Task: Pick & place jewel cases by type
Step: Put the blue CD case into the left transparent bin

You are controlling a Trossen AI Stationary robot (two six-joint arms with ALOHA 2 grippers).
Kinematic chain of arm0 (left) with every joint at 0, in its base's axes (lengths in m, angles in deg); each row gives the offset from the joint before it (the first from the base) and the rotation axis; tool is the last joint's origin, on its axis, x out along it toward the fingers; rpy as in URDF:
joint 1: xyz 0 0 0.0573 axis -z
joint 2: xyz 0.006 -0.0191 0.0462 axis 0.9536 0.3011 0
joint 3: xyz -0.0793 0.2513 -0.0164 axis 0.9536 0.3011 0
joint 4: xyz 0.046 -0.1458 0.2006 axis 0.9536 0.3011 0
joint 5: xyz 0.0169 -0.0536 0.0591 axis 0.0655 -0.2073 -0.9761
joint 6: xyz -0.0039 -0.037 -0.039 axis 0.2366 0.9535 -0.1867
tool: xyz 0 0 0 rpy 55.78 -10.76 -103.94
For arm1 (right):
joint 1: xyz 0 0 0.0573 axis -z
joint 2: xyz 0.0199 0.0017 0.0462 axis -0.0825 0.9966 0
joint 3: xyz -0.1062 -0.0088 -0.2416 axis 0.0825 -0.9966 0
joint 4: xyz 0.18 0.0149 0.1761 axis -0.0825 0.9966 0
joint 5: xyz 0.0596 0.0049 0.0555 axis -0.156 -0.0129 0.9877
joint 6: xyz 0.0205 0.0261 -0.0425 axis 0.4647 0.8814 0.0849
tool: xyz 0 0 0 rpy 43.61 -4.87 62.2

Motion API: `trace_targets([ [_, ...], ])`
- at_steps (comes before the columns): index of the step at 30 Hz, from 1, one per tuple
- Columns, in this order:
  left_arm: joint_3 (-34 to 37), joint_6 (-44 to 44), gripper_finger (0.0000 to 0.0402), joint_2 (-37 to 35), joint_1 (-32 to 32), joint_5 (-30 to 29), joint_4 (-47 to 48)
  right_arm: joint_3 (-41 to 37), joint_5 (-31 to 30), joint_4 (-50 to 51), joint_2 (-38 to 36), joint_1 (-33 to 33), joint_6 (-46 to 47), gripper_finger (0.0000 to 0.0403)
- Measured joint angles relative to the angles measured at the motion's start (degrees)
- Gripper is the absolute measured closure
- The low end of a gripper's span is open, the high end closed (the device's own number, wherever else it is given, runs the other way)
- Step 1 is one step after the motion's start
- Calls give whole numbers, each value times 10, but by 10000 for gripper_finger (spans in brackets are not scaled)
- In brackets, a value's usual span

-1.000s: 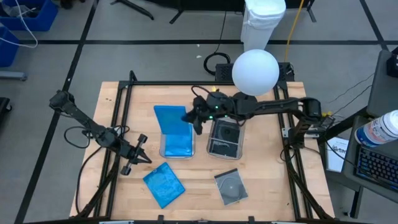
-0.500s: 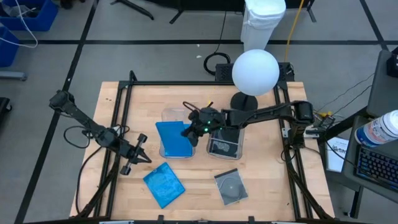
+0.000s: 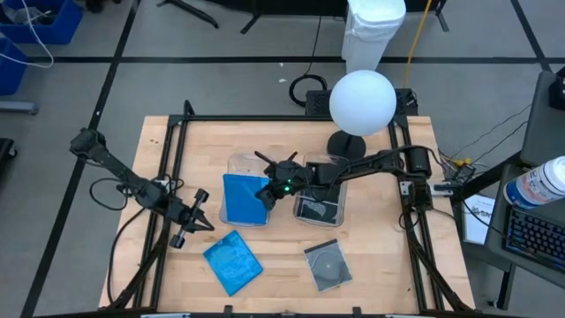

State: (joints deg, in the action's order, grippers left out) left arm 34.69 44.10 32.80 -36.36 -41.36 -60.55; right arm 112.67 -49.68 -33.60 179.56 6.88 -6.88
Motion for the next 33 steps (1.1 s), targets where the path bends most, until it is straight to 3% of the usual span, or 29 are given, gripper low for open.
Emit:
trace_targets([
  [22,0,6,392,0,0,1,2,-1,-15,68,-6,0,-72,278],
  [33,0,7,392,0,0,1,7,0,-17,108,-23,0,-83,272],
])
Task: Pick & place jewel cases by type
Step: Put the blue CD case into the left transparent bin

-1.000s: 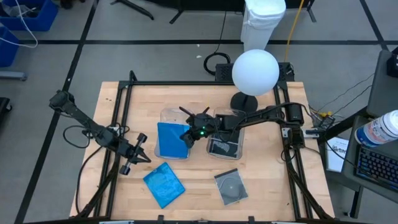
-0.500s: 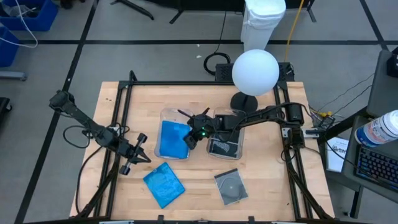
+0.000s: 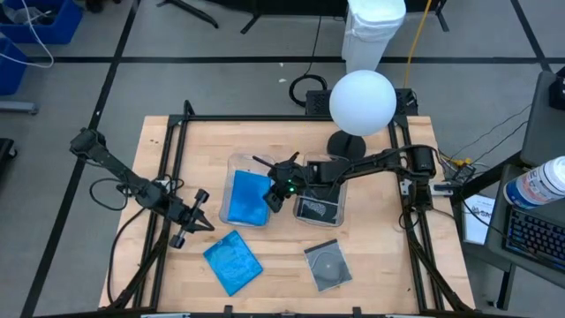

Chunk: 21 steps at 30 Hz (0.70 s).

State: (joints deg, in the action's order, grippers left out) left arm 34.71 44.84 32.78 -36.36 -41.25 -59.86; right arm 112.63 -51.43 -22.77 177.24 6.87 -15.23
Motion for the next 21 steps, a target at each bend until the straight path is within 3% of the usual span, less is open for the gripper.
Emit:
trace_targets([
  [21,0,-2,392,0,0,-2,-1,10,45,72,-15,5,12,273],
])
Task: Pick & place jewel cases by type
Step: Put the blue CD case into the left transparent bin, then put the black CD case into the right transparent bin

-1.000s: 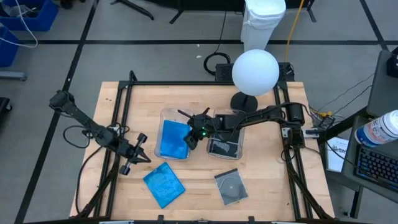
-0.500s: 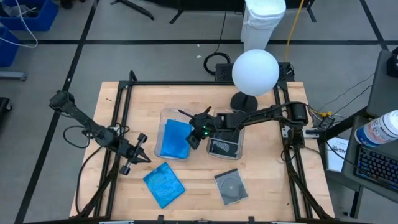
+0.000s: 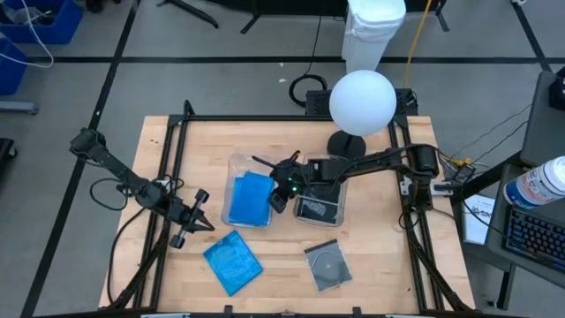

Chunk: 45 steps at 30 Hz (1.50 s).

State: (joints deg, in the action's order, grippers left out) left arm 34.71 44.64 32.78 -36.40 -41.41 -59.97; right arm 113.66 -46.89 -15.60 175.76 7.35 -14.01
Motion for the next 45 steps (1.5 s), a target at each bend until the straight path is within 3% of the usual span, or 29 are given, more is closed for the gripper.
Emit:
trace_targets([
  [14,0,3,392,0,0,0,0,22,-27,63,-8,-1,-24,273],
  [19,0,2,392,0,0,0,1,22,-27,37,-44,-15,-106,273],
  [23,0,-19,392,0,0,-2,4,22,-46,40,-110,-46,-220,283],
  [28,0,-31,392,0,0,-34,4,22,-118,108,-231,-86,-332,339],
  [32,0,-32,392,0,0,-53,7,20,-203,185,-330,-122,-383,394],
  [38,0,-46,392,0,0,-105,9,-53,-312,226,-458,-188,-410,399],
  [41,0,-53,392,0,0,-136,15,-136,-311,174,-519,-214,-421,400],
  [45,0,-55,392,0,0,-146,19,-275,-295,1,-595,-242,-429,402],
])
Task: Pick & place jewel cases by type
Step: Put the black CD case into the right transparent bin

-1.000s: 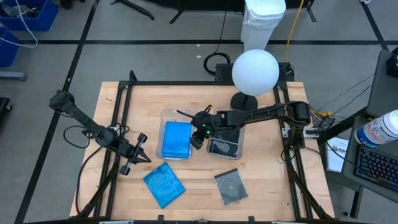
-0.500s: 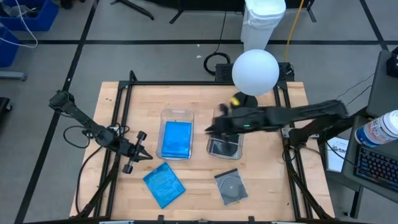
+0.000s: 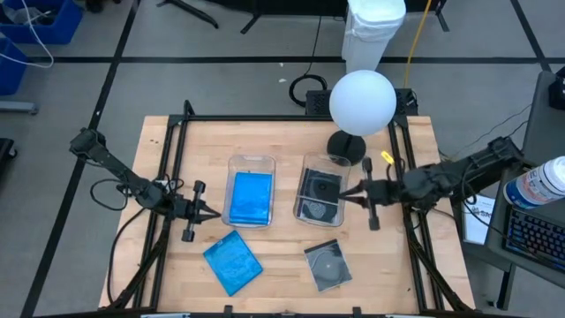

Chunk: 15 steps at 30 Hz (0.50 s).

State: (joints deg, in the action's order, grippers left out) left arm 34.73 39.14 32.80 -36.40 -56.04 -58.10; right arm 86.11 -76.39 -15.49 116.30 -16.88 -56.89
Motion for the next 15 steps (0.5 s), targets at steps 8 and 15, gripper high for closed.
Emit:
trace_targets([
  [8,0,-52,392,0,0,-103,-25,-231,1,-347,-23,-25,-62,402],
  [15,-56,-87,392,0,-21,-169,47,-284,115,-353,-48,27,15,402],
])
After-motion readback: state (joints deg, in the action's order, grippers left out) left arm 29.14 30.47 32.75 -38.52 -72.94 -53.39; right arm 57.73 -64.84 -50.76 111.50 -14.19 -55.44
